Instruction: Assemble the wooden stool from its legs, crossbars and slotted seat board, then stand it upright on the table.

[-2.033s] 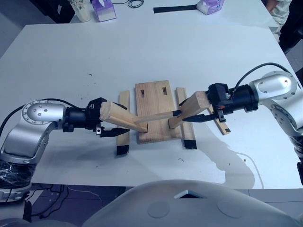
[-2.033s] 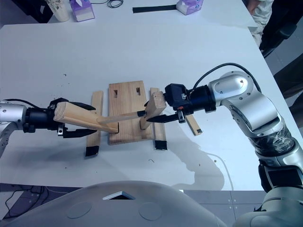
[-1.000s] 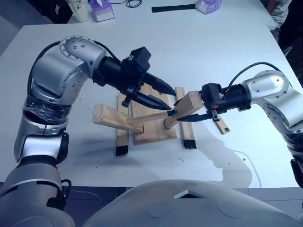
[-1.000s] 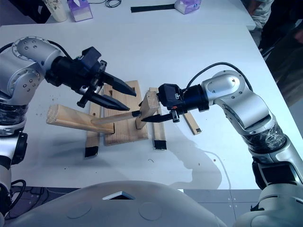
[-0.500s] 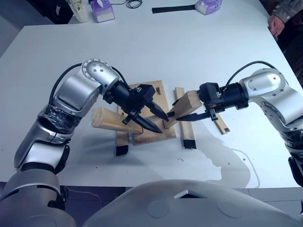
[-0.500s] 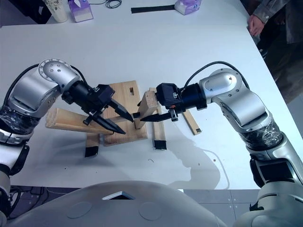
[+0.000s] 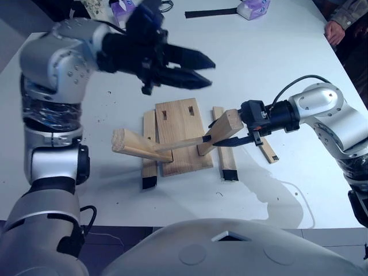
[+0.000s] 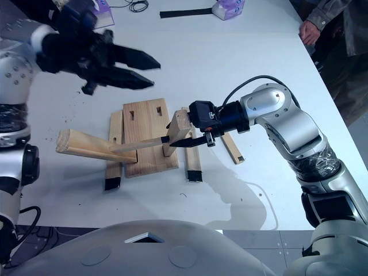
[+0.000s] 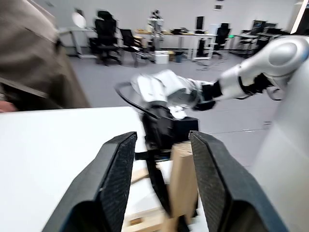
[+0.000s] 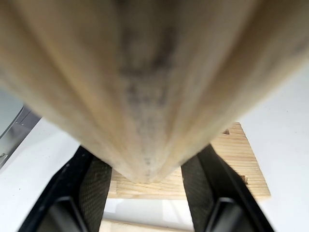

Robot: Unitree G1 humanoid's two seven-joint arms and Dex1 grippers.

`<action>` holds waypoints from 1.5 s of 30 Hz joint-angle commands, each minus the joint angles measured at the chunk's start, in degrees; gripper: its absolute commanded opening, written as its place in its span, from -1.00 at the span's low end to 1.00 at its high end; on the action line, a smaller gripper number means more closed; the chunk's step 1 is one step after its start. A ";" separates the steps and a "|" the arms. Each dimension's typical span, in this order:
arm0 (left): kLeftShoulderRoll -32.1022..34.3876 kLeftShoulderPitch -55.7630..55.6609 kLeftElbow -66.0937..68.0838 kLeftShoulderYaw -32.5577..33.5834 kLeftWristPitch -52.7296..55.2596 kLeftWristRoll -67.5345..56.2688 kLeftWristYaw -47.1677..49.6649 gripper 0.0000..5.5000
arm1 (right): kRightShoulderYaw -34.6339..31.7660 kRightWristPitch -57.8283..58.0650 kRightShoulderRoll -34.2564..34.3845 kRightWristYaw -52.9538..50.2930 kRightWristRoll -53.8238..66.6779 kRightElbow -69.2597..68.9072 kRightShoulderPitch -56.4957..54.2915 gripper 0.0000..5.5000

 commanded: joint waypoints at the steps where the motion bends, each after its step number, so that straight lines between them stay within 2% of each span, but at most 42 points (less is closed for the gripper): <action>1: 10.80 8.99 4.77 0.90 -15.50 14.49 0.71 -0.03 | 2.67 3.28 -1.92 -0.75 -4.75 1.10 4.80 -0.27; 4: 17.15 21.11 9.29 0.50 -33.30 24.98 -0.21 0.14 | 0.70 4.24 -2.67 -1.83 -3.39 -0.14 6.46 -0.27; 6: 17.97 27.02 9.33 1.36 -38.73 27.14 0.62 0.24 | -0.83 4.80 -2.32 -3.59 -3.03 -0.38 7.02 -0.27; 7: 17.67 29.87 8.11 2.25 -39.43 27.18 1.60 0.29 | -1.40 5.17 -1.75 -4.69 -3.08 -0.05 6.81 -0.14; 11: 16.77 40.36 2.18 4.67 -40.73 26.71 4.36 0.48 | -2.85 7.62 -0.73 -5.98 -2.99 0.33 5.72 0.04; 13: 16.66 44.88 -1.55 5.88 -38.89 25.46 5.23 0.59 | -3.64 8.71 -1.20 -5.25 -2.56 -0.13 5.50 0.04; 16: 15.56 48.56 -5.36 8.86 -36.79 23.84 8.35 0.59 | -8.15 10.72 -3.55 -6.60 -1.17 -2.45 8.23 0.04; 20: 10.83 57.80 -14.19 17.20 -29.92 19.02 17.08 0.59 | -19.98 12.58 -6.34 -14.85 -2.46 -9.72 21.81 0.04; 22: 2.23 64.64 -19.55 23.25 -28.56 21.45 30.30 0.59 | -28.47 15.34 -2.22 -23.23 -2.55 -16.17 31.59 0.04; 24: -7.14 71.87 -26.76 26.11 -25.94 22.45 41.74 0.69 | -32.59 18.53 5.34 -33.84 -2.30 -23.54 38.85 0.14; 27: -18.58 77.91 -37.33 23.73 -26.13 26.39 54.68 0.88 | -27.74 18.22 17.46 -49.04 -6.56 -30.80 42.94 0.33; 30: -23.81 82.47 -44.30 16.70 -28.80 31.19 59.52 0.93 | -19.67 15.85 26.53 -59.45 -11.99 -33.26 43.55 0.35; 33: -24.85 85.20 -48.66 13.61 -31.95 36.07 61.24 0.93 | -15.94 14.05 30.41 -64.92 -16.65 -34.33 42.31 0.35; 38: -23.03 81.48 -49.13 11.19 -35.25 41.05 61.27 0.93 | -16.63 15.27 33.73 -68.49 -18.27 -33.50 39.06 0.35; 42: -24.61 74.74 -47.50 1.56 -32.26 45.38 61.96 0.93 | -7.39 17.65 37.58 -69.56 -19.14 -31.06 33.88 0.35; 45: -24.99 74.92 -46.56 -1.34 -31.19 47.37 62.76 0.93 | -3.64 20.12 39.79 -69.77 -18.67 -30.37 32.60 0.35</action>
